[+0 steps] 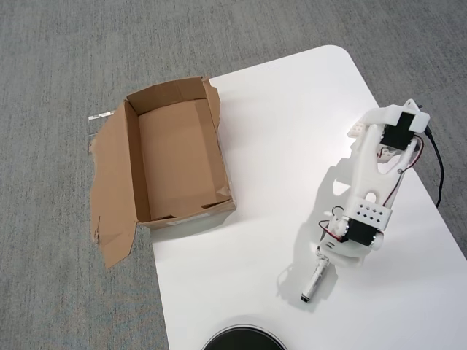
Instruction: Grasp a pen and put it in the box.
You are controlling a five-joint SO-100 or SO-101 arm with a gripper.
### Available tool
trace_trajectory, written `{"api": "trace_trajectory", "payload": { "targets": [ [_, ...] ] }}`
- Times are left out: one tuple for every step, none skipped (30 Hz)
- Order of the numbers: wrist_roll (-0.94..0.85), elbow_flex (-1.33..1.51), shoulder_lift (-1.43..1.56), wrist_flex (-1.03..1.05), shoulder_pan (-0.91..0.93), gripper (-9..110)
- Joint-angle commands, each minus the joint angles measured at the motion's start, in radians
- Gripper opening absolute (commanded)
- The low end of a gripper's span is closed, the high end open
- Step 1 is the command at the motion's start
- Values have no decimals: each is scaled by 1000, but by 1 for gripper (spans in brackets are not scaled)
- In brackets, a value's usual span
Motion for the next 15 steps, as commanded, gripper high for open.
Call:
{"api": "trace_trajectory", "payload": {
  "targets": [
    [4, -15, 6, -8, -8, 1],
    [4, -15, 6, -9, -10, 0],
    [4, -15, 6, -9, -12, 0],
    [4, -15, 8, -9, -15, 0],
    [4, -15, 9, -9, -16, 0],
    [2, -16, 11, -9, -18, 0],
    [2, -16, 14, -9, -18, 0],
    [2, -19, 17, -9, -18, 0],
    [1, -25, 20, -9, -18, 0],
    [1, -27, 21, -9, -18, 0],
    [1, -28, 25, -9, -18, 0],
    [1, -30, 32, -9, -18, 0],
    [1, -30, 48, -9, -18, 0],
    [1, -30, 67, -9, -18, 0],
    [-5, -28, 89, -9, -18, 0]
  ]
}}
